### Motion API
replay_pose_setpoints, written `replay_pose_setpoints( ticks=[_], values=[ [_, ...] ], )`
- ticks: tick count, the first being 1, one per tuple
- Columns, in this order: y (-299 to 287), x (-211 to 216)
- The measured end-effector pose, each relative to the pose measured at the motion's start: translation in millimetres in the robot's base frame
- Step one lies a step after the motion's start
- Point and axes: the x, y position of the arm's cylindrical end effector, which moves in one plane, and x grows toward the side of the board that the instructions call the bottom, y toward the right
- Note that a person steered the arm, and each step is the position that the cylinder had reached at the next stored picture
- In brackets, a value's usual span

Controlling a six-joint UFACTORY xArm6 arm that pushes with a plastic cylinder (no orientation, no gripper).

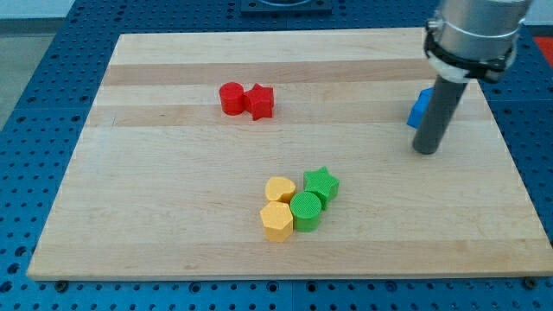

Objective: Slide the blue triangle to the left

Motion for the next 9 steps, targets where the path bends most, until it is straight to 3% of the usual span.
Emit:
replay_pose_setpoints(
  ticks=[2,6,9],
  values=[
    [38,-30],
    [35,-94],
    [-1,-80]
  ],
)
